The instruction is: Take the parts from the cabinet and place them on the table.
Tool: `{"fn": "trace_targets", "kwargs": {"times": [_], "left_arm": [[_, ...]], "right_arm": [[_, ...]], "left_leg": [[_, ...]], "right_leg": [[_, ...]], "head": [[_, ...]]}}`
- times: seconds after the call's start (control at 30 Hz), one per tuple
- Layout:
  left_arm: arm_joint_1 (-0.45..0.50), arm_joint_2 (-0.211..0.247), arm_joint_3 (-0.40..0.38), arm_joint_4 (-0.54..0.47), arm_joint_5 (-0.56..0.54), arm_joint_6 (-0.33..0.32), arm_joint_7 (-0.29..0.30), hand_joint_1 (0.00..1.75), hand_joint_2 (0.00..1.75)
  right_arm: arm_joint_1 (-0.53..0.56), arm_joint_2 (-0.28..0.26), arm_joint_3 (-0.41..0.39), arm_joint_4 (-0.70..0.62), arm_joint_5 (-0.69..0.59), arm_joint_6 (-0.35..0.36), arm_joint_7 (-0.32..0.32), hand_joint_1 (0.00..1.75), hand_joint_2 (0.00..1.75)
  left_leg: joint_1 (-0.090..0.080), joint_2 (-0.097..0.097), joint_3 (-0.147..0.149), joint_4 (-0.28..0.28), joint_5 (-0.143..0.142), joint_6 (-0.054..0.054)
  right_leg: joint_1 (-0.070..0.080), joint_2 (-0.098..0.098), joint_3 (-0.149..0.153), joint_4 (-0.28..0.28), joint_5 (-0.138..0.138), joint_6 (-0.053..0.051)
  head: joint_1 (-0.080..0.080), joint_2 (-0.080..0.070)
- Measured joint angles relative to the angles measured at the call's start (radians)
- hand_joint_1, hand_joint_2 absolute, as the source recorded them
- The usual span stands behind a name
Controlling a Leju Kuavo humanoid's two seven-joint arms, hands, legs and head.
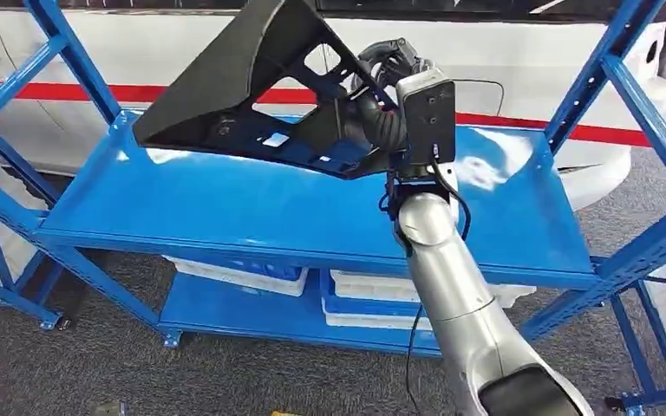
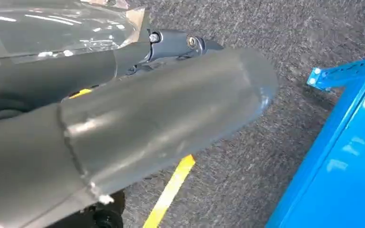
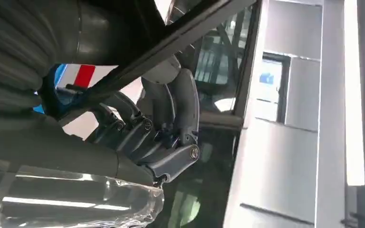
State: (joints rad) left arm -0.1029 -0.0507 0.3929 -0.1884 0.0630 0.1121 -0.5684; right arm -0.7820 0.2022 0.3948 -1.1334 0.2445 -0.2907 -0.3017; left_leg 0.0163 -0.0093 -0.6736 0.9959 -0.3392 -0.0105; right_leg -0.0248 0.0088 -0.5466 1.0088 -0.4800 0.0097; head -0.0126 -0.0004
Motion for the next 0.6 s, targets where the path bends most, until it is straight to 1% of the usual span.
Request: {"fn": "trace_targets", "kwargs": {"times": [0.03,0.07,0.1,0.13,0.17,0.2,0.23,0.27,0.3,0.33,0.37,0.4,0.43,0.47,0.5,0.53,0.57,0.6], "left_arm": [[0.0,0.0,0.0,0.0,-0.001,-0.002,0.0,0.0,0.0],[0.0,0.0,0.0,0.0,-0.001,-0.003,0.0,0.0,0.0],[0.0,0.0,0.0,0.0,-0.001,-0.003,-0.001,0.0,0.0],[0.0,0.0,0.0,0.0,-0.001,-0.003,-0.001,0.0,0.0],[0.0,0.001,0.0,0.0,-0.001,-0.003,-0.001,0.0,0.0],[0.0,0.001,0.0,0.0,-0.001,-0.003,-0.001,0.0,0.0],[0.0,0.001,0.0,0.0,-0.001,-0.005,-0.001,0.0,0.0],[-0.001,0.001,0.0,0.0,-0.001,-0.008,-0.002,0.0,0.0],[-0.003,0.001,0.0,0.0,-0.001,-0.013,-0.003,0.0,0.0],[-0.005,0.003,0.0,-0.001,-0.001,-0.015,-0.006,0.0,0.0],[-0.008,0.006,0.0,-0.001,-0.001,-0.018,-0.007,0.0,0.0],[-0.008,0.006,0.0,-0.001,-0.001,-0.023,-0.01,0.0,0.0],[-0.008,0.006,0.0,-0.001,-0.001,-0.023,-0.013,0.0,0.0],[-0.009,0.008,0.0,-0.001,0.0,-0.024,-0.015,0.0,0.0],[-0.009,0.008,0.0,-0.001,0.0,-0.025,-0.016,0.0,0.0],[-0.011,0.006,0.0,-0.001,0.0,-0.026,-0.017,0.0,0.0],[-0.014,0.006,0.0,-0.001,0.0,-0.026,-0.019,0.0,0.0],[-0.015,0.007,0.0,-0.001,0.0,-0.026,-0.019,0.0,0.0]], "right_arm": [[-0.001,0.001,-0.001,0.001,0.0,0.0,-0.001,1.75,1.75],[-0.001,0.002,-0.002,0.002,-0.001,0.0,-0.001,1.75,1.75],[-0.001,0.002,-0.004,0.004,-0.001,0.0,-0.002,1.75,1.75],[-0.001,0.002,-0.005,0.006,-0.001,0.0,-0.002,1.75,1.75],[0.001,0.002,-0.006,0.009,-0.001,0.0,-0.002,1.75,1.75],[0.004,0.002,-0.006,0.011,-0.001,0.0,-0.002,1.75,1.75],[0.005,0.002,-0.007,0.012,-0.002,-0.002,-0.002,1.75,1.75],[0.005,0.002,-0.009,0.013,-0.005,-0.004,-0.002,1.75,1.75],[0.004,0.002,-0.011,0.013,-0.008,-0.007,-0.002,1.75,1.75],[0.002,0.002,-0.013,0.013,-0.009,-0.01,-0.003,1.75,1.75],[-0.001,0.0,-0.015,0.013,-0.011,-0.013,-0.005,1.75,1.75],[-0.003,0.0,-0.016,0.014,-0.015,-0.016,-0.007,1.75,1.75],[-0.006,0.0,-0.016,0.015,-0.017,-0.016,-0.009,1.75,1.75],[-0.007,0.0,-0.017,0.016,-0.02,-0.016,-0.011,1.75,1.75],[-0.007,-0.003,-0.019,0.016,-0.022,-0.017,-0.011,1.75,1.75],[-0.008,-0.005,-0.022,0.018,-0.022,-0.017,-0.013,1.75,1.75],[-0.012,-0.006,-0.024,0.019,-0.025,-0.018,-0.014,1.75,1.75],[-0.013,-0.009,-0.026,0.02,-0.025,-0.018,-0.015,1.75,1.75]], "left_leg": [[0.004,0.002,-0.013,0.021,-0.036,-0.004],[0.005,0.006,-0.031,0.073,-0.091,-0.007],[0.004,0.006,-0.057,0.151,-0.147,-0.012],[0.004,0.006,-0.085,0.242,-0.195,-0.016],[0.004,0.006,-0.103,0.313,-0.223,-0.017],[0.004,0.006,-0.099,0.338,-0.223,-0.016],[0.004,0.006,-0.069,0.312,-0.203,-0.012],[0.004,0.006,-0.02,0.248,-0.175,-0.008],[0.003,0.006,0.05,0.152,-0.148,0.0],[0.002,0.004,0.117,0.062,-0.142,0.01],[-0.003,0.005,0.144,0.014,-0.164,0.013],[-0.008,0.004,0.136,0.023,-0.146,0.016],[-0.013,0.004,0.134,0.017,-0.146,0.018],[-0.015,0.005,0.131,0.017,-0.142,0.023],[-0.012,0.007,0.128,0.003,-0.128,0.034],[-0.002,0.015,0.126,-0.01,-0.111,0.04],[-0.004,0.014,0.115,-0.018,-0.096,0.052],[-0.004,0.015,0.102,-0.018,-0.086,0.053]], "right_leg": [[0.001,0.0,-0.007,0.0,0.009,-0.015],[0.003,-0.001,-0.016,0.0,0.017,-0.026],[0.006,-0.002,-0.025,0.0,0.023,-0.033],[0.01,-0.003,-0.035,0.001,0.03,-0.037],[0.013,-0.003,-0.046,0.002,0.038,-0.038],[0.016,-0.003,-0.055,0.002,0.046,-0.039],[0.018,-0.002,-0.064,0.002,0.052,-0.037],[0.019,-0.002,-0.07,0.002,0.057,-0.035],[0.022,-0.001,-0.074,0.002,0.063,-0.033],[0.023,-0.001,-0.075,0.003,0.066,-0.029],[0.028,-0.002,-0.08,0.003,0.072,-0.024],[0.025,-0.005,-0.079,0.001,0.077,-0.018],[0.024,-0.006,-0.079,0.001,0.081,-0.011],[0.022,-0.007,-0.081,-0.002,0.089,-0.002],[0.029,-0.006,-0.083,-0.008,0.098,0.005],[0.028,-0.007,-0.096,0.004,0.083,0.005],[0.03,-0.006,-0.117,0.045,0.034,-0.003],[0.025,-0.007,-0.14,0.115,-0.015,-0.007]], "head": [[-0.002,0.0],[-0.002,0.0],[-0.003,0.0],[-0.003,0.0],[-0.003,0.0],[-0.003,0.0],[-0.003,0.0],[-0.004,0.0],[-0.003,0.0],[-0.004,0.0],[-0.002,0.0],[0.003,0.0],[-0.004,0.0],[-0.006,0.0],[-0.005,0.0],[-0.006,0.0],[0.002,0.0],[0.007,0.0]]}}
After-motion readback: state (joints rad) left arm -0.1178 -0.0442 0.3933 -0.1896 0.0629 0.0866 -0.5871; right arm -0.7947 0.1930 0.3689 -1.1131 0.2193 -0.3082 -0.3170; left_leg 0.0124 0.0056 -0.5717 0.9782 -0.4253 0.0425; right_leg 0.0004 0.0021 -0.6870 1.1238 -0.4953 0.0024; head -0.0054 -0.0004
